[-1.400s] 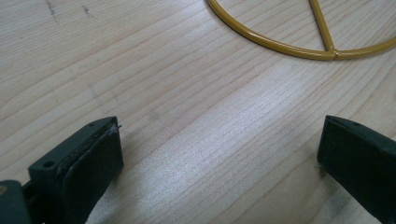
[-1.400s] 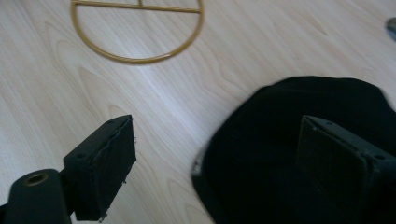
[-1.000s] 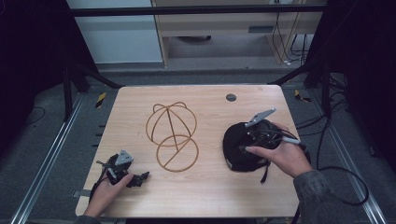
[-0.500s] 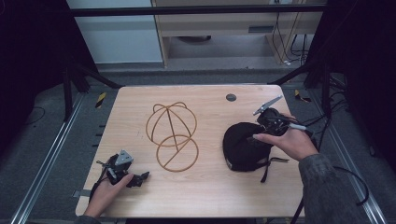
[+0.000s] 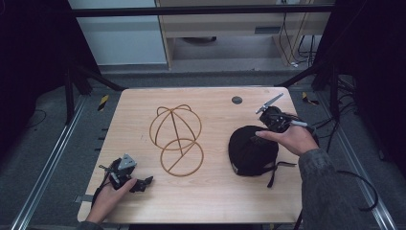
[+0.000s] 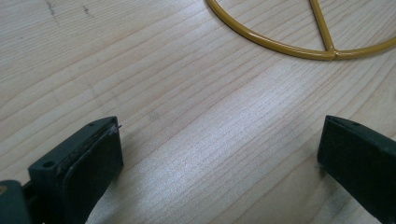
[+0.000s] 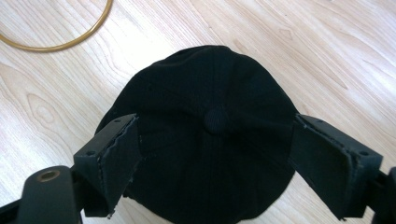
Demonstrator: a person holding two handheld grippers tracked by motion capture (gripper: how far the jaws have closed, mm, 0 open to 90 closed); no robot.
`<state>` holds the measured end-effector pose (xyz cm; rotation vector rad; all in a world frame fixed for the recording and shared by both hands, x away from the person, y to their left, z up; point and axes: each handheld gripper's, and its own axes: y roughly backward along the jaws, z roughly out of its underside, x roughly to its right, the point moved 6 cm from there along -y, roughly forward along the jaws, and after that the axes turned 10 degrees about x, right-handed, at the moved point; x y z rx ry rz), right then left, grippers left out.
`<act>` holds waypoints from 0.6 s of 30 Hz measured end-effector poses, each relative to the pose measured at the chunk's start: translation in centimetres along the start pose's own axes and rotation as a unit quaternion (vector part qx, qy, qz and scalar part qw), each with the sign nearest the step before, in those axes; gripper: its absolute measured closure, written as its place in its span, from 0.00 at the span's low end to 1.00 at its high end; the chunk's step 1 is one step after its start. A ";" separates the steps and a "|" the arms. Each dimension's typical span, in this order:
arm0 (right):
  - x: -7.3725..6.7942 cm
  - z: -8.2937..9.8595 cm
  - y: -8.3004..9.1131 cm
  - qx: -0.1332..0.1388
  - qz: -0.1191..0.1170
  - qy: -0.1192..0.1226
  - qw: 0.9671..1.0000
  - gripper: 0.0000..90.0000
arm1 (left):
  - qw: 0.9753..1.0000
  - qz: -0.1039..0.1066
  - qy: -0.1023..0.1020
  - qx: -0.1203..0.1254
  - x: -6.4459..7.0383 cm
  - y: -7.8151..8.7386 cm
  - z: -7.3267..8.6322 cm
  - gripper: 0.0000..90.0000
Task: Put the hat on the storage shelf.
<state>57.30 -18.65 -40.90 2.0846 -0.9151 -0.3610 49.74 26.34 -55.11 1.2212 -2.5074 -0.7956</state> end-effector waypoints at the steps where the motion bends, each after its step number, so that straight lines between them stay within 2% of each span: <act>1: 0.1 0.0 -0.2 -0.001 -0.002 0.002 1.000 0.20 | 1.000 0.000 0.000 0.000 0.0 0.0 0.0 0.00; 9: 0.7 0.1 -1.7 -0.024 -0.002 0.006 1.000 0.28 | 1.000 0.000 0.000 0.000 0.0 0.0 0.0 0.00; 18: 0.4 0.0 -2.7 -0.039 -0.008 0.011 0.999 0.36 | 1.000 0.001 0.000 0.000 0.0 0.0 0.0 0.00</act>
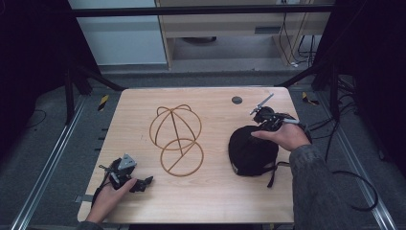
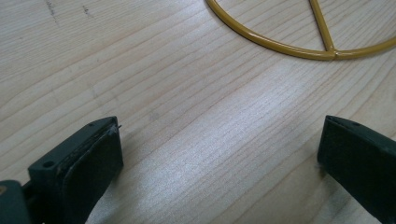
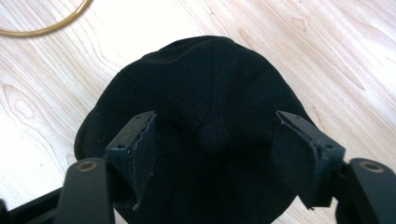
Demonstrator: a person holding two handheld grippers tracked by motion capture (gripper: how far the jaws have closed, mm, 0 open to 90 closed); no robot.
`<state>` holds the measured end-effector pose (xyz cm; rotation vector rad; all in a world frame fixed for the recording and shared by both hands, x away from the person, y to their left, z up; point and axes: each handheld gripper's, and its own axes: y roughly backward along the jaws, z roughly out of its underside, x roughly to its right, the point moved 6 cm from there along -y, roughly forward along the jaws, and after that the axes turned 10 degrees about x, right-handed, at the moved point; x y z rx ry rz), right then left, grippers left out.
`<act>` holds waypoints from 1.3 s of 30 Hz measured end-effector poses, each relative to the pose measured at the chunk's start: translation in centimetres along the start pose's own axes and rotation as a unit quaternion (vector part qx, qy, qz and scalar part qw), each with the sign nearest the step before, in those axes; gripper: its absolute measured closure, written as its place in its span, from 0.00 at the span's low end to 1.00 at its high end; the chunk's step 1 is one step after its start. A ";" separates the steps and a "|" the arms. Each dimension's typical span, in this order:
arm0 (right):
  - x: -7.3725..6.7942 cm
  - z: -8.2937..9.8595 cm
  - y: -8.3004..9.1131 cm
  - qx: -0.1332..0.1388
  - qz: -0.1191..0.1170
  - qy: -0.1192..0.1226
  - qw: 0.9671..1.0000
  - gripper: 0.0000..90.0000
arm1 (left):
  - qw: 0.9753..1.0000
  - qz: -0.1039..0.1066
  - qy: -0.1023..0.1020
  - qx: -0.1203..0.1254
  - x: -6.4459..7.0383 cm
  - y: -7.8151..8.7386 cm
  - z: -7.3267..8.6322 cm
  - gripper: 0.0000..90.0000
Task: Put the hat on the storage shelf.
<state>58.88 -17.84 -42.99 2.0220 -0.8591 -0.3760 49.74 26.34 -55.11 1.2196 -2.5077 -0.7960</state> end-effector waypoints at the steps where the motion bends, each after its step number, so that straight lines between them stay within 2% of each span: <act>1: 0.0 0.0 -0.1 -0.001 0.000 0.005 1.000 0.38 | 1.000 0.000 0.000 0.000 0.0 0.0 0.0 0.00; 5: -0.1 0.2 -0.7 -0.017 -0.001 0.013 1.000 0.44 | 1.000 0.000 0.000 0.000 0.0 0.0 0.0 0.00; 10: -0.1 0.1 -0.8 -0.018 -0.005 0.015 1.000 0.49 | 1.000 0.000 0.000 0.000 0.0 0.0 0.0 0.00; 13: -0.2 0.2 -1.0 -0.023 -0.009 0.015 1.000 0.59 | 1.000 0.000 0.000 0.000 0.0 0.0 0.0 0.00; 15: -0.2 0.2 -1.0 -0.022 -0.011 0.019 1.000 0.62 | 1.000 0.000 0.000 0.000 0.0 0.0 0.0 0.00; 16: -0.1 0.2 -1.1 -0.023 -0.013 0.020 0.999 0.70 | 1.000 0.000 0.000 0.000 0.0 0.0 0.0 0.00; 19: -0.1 0.3 -1.2 -0.027 -0.016 0.022 0.999 0.75 | 1.000 0.000 0.000 0.000 0.0 0.0 0.0 0.00; 25: -0.2 0.3 -1.3 -0.030 -0.018 0.022 0.999 0.79 | 1.000 0.000 0.000 0.000 0.0 0.0 0.0 0.00; 39: -0.3 0.4 -0.9 -0.038 -0.018 0.022 0.999 0.81 | 1.000 0.000 0.000 0.000 0.0 0.0 0.0 0.00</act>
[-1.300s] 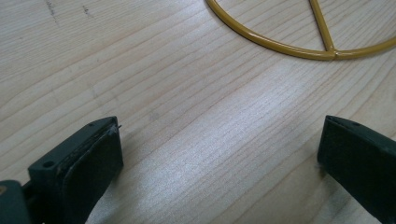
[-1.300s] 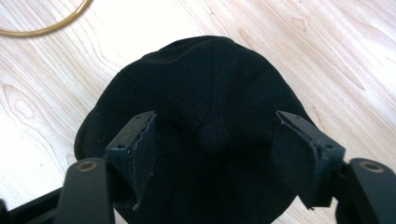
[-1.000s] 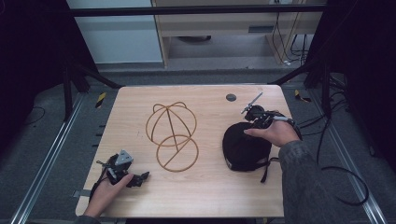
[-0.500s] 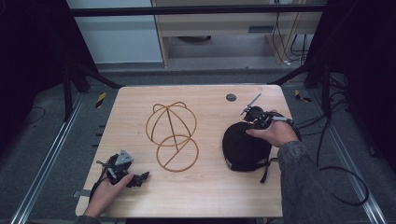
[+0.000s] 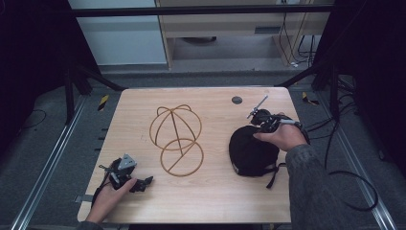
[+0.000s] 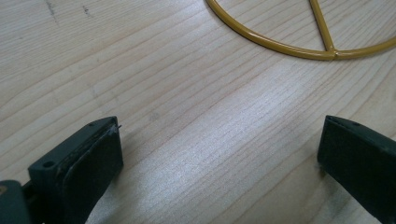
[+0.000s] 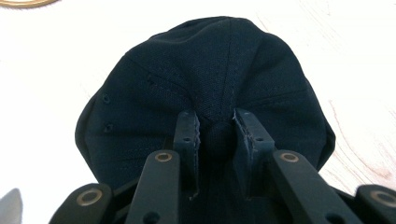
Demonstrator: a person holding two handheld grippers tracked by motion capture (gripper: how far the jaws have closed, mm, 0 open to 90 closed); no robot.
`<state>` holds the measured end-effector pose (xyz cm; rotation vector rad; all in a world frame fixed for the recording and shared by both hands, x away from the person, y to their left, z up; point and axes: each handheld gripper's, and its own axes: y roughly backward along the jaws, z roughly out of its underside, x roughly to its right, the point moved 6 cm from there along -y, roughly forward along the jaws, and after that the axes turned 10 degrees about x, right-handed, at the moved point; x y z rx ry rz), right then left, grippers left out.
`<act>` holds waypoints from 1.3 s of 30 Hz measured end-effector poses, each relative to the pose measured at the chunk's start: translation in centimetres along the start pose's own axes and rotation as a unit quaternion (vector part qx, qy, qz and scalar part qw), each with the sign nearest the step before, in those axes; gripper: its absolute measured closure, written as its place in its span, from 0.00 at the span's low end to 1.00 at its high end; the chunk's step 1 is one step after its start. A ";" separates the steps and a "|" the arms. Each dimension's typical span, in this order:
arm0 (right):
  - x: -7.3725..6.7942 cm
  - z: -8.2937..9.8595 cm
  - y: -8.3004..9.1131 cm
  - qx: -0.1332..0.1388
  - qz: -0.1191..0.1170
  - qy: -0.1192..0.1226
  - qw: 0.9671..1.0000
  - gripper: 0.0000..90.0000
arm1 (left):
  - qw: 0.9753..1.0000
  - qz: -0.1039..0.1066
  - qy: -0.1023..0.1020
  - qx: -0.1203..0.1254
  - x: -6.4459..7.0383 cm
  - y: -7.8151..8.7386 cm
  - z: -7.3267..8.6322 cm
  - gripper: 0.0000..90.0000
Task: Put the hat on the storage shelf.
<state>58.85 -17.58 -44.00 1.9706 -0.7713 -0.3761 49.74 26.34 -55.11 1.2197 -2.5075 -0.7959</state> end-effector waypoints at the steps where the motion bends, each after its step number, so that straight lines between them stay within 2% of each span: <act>1: 0.0 0.0 0.2 0.002 0.001 0.003 1.000 0.81 | 1.000 0.000 0.000 0.000 0.0 0.0 0.0 0.00; 8: 0.0 -0.2 1.6 0.010 0.006 0.004 1.000 0.81 | 1.000 0.000 0.000 0.000 0.0 0.0 0.0 0.00; 10: -0.1 -0.4 2.8 0.022 0.006 0.003 1.000 0.81 | 1.000 0.000 0.000 0.000 0.0 0.0 0.0 0.00; 14: -0.2 -0.5 3.9 0.033 0.006 0.005 0.999 0.81 | 1.000 0.000 0.000 0.000 0.0 0.0 0.0 0.00; 15: -0.4 -0.5 4.7 0.040 0.008 0.008 0.999 0.81 | 1.000 0.000 0.000 0.000 0.0 0.0 0.0 0.00; 21: -0.7 -0.9 6.6 0.064 0.011 0.012 0.998 0.81 | 1.000 0.000 0.000 0.000 0.0 0.0 0.0 0.00; 22: -1.0 -1.1 7.6 0.074 0.010 0.015 0.997 0.81 | 1.000 0.000 0.000 0.000 0.0 0.0 0.0 0.00; 31: -1.7 -1.9 10.4 0.110 0.012 0.027 0.994 0.81 | 1.000 0.000 0.000 -0.001 0.0 0.0 0.0 0.00; 39: -1.7 -2.3 11.9 0.132 0.015 0.028 0.991 0.81 | 1.000 0.000 0.000 -0.001 0.0 0.0 0.0 0.00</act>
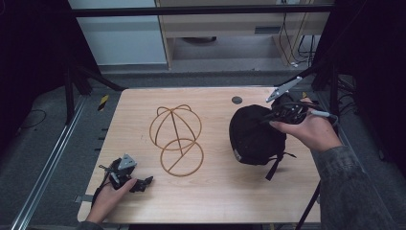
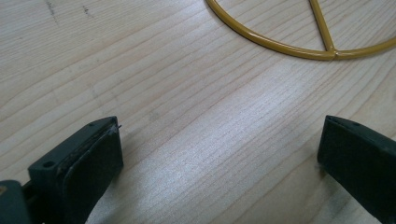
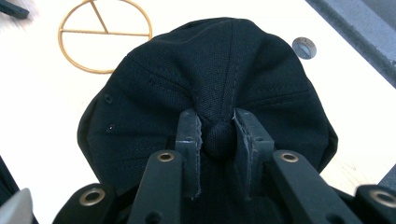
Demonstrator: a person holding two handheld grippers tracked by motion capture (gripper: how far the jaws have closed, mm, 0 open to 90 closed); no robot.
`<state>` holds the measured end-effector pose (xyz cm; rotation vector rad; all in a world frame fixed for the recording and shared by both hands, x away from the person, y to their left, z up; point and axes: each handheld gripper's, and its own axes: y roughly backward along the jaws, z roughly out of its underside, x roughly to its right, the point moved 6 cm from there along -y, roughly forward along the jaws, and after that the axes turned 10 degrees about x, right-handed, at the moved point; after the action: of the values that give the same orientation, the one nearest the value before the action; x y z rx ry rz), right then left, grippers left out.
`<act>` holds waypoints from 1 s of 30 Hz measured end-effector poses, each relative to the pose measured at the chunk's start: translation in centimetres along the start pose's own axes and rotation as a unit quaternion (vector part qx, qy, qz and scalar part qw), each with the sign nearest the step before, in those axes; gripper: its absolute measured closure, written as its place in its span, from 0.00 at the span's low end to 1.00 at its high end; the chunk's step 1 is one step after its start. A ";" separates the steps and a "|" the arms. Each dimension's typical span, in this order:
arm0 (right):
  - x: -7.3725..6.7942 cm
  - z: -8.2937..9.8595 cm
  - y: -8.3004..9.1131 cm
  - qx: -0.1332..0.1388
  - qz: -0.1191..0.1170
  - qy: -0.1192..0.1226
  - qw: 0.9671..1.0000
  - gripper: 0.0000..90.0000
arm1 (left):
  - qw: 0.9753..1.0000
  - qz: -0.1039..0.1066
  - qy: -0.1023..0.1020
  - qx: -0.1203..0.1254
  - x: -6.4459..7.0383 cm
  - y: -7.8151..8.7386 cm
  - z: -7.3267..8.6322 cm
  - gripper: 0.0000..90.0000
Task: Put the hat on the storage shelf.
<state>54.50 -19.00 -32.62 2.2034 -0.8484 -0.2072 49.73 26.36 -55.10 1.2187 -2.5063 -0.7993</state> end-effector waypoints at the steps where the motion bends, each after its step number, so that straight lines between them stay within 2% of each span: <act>1: 0.0 -0.1 0.1 0.004 -0.001 -0.001 1.000 0.81 | 1.000 0.000 0.000 0.000 0.0 0.0 0.0 0.00; 13: -0.4 -1.7 1.7 0.029 0.000 0.003 1.000 0.82 | 1.000 0.000 0.000 0.000 0.0 0.0 0.0 0.00; 30: -1.8 -4.8 3.5 0.057 0.001 0.028 0.998 0.82 | 1.000 0.000 0.000 0.000 0.0 0.0 0.0 0.00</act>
<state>53.26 -16.74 -26.99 2.3030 -0.8502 -0.0972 49.73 26.36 -55.10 1.2191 -2.5061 -0.7994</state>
